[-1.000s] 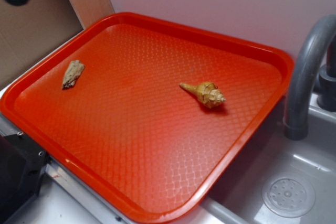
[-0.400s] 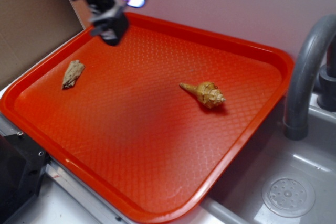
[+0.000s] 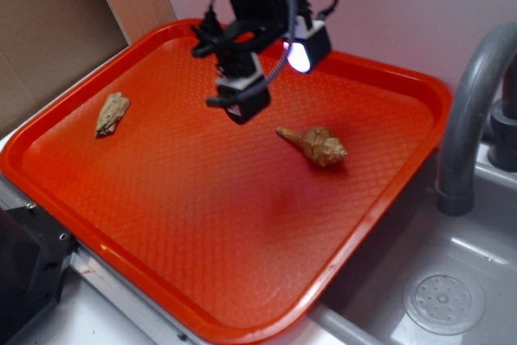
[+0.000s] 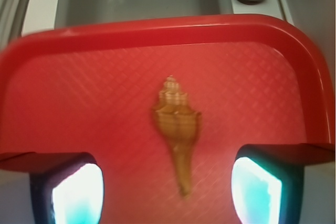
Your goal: Grab the shell.
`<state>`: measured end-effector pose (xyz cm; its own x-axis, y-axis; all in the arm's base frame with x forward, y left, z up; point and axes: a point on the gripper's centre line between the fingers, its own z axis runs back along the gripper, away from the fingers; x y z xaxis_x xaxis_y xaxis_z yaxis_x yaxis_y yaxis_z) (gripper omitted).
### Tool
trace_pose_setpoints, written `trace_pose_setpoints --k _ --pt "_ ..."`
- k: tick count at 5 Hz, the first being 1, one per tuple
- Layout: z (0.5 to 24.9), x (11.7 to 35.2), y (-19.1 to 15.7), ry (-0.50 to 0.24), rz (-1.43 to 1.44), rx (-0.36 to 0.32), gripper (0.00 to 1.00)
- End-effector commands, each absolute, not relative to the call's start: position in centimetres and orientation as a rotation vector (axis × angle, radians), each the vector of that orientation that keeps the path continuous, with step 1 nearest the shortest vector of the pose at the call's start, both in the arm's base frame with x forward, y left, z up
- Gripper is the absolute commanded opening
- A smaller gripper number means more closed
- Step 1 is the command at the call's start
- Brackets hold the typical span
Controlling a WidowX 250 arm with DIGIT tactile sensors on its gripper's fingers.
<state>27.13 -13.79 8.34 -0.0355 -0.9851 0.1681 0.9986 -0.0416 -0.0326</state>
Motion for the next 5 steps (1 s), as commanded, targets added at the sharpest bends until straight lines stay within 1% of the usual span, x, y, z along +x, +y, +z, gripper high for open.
trace_pose_setpoints --k 1,2,3,4,5 --pt "3.9 25.5 -16.8 -0.014 -1.67 -0.072 1.0" --pt "2.4 25.4 -17.5 0.011 -1.674 -0.062 1.0" --pt "1.0 25.3 -18.0 0.039 -1.644 -0.025 0.0" --pt "0.7 24.8 -18.2 0.032 -1.641 -0.017 0.0" --pt "0.1 24.1 -18.4 0.044 -1.638 -0.019 0.0"
